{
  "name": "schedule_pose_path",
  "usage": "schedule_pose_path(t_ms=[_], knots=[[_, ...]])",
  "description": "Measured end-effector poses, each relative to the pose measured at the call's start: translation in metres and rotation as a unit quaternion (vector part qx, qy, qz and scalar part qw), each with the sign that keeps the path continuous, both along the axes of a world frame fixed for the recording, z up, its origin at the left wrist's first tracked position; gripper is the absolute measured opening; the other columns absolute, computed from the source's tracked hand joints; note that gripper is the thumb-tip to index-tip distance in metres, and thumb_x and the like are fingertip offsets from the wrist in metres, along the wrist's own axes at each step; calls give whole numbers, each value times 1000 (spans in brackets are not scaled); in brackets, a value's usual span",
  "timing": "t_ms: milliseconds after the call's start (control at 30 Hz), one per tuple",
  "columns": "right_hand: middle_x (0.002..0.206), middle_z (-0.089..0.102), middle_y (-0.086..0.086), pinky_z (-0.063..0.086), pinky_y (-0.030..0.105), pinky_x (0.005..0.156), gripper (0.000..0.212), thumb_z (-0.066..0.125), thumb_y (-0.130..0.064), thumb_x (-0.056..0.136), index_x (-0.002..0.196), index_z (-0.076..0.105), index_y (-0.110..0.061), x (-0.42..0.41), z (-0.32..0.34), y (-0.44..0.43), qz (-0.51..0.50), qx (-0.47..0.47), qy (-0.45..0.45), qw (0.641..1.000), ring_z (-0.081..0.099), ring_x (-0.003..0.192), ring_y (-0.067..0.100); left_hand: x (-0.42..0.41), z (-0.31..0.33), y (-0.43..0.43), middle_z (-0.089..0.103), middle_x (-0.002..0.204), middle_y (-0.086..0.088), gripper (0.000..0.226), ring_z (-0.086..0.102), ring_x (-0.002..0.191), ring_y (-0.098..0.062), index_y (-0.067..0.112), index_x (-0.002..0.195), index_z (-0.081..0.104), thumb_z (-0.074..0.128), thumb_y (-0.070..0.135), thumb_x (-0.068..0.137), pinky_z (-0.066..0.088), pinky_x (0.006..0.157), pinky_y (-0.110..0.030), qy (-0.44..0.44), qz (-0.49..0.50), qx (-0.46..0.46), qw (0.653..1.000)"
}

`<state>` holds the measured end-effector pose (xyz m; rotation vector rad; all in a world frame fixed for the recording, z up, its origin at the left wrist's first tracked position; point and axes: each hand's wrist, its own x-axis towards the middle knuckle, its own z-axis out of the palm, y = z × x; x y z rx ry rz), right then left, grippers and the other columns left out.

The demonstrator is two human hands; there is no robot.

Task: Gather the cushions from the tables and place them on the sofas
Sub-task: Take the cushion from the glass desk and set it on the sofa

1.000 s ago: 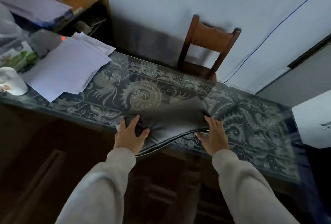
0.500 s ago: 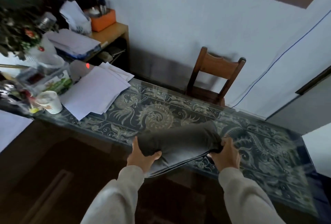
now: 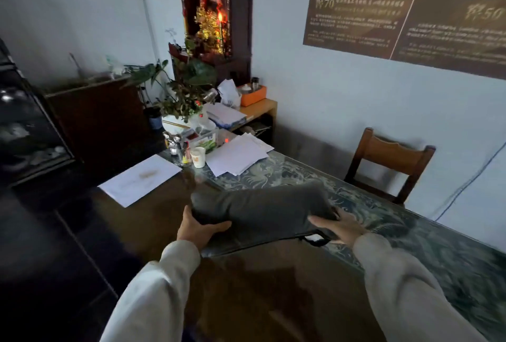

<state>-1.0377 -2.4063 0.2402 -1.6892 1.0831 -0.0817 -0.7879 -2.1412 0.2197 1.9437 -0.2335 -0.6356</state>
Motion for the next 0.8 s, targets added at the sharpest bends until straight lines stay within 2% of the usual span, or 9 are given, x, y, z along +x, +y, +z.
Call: schedule_pose_path(t_ms=[100, 133, 200, 267, 367, 467, 600, 667, 800], knots=[[97, 73, -14, 56, 22, 59, 106, 78, -97, 32, 114, 65, -30, 13, 24, 43, -9, 5, -85, 996, 72, 80, 9, -22, 24, 81, 60, 143, -12, 114, 61, 123, -34, 10, 155, 40, 102, 36, 63, 53, 96, -40, -16, 45, 8, 999], [107, 73, -8, 61, 24, 65, 115, 80, -96, 32, 123, 64, -27, 18, 22, 42, -18, 13, -106, 994, 73, 89, 13, -20, 21, 86, 63, 131, -9, 103, 62, 113, -30, 10, 148, 48, 101, 33, 64, 53, 86, -33, -21, 47, 11, 999], [132, 70, 3, 61, 42, 97, 130, 88, -89, 31, 139, 61, -23, 39, 39, 92, 51, 45, -124, 990, 71, 115, 28, -33, 43, 165, 65, 119, -3, 87, 64, 106, -25, 12, 138, 54, 101, 26, 65, 48, 71, -21, -43, 104, -17, 993], [133, 71, 3, 54, 53, 108, 120, 89, -88, 30, 132, 68, -28, 58, 46, 117, 92, 59, -141, 984, 68, 120, 30, -35, 52, 205, 67, 119, -1, 83, 66, 104, -19, 18, 137, 53, 99, 21, 68, 49, 74, -19, -54, 126, -54, 989], [125, 77, 1, 59, 52, 101, 105, 95, -81, 27, 116, 74, -30, 93, 68, 190, 148, 97, -194, 965, 73, 113, 27, -46, 75, 291, 69, 114, 10, 75, 66, 98, -1, 30, 134, 48, 94, 28, 75, 53, 75, -14, -72, 193, -131, 970], [133, 70, -2, 63, 52, 92, 114, 101, -70, 30, 132, 64, -35, 128, 90, 281, 213, 165, -222, 937, 69, 119, 28, -61, 97, 389, 70, 115, 11, 96, 68, 104, -5, 30, 137, 51, 101, 49, 58, 58, 93, -28, -120, 282, -160, 938], [113, 77, -5, 64, 35, 60, 82, 97, -63, 44, 114, 62, -37, 165, 113, 416, 342, 205, -239, 885, 77, 96, 22, -89, 119, 535, 72, 128, -5, 123, 71, 115, -26, 26, 142, 53, 100, 58, 34, 56, 105, -50, -157, 384, -170, 894], [104, 83, -1, 64, 34, 61, 80, 101, -47, 47, 117, 67, -27, 185, 119, 489, 379, 204, -259, 864, 81, 88, 18, -111, 122, 610, 77, 119, -8, 123, 76, 106, -27, 21, 130, 63, 101, 66, 22, 62, 94, -51, -158, 431, -155, 874], [112, 82, 7, 64, 40, 82, 82, 102, -41, 43, 115, 74, -15, 207, 133, 654, 474, 215, -265, 812, 79, 105, 27, -169, 133, 758, 83, 95, -2, 113, 77, 76, -11, 19, 109, 71, 99, 70, 12, 61, 59, -26, -184, 517, -130, 826]])
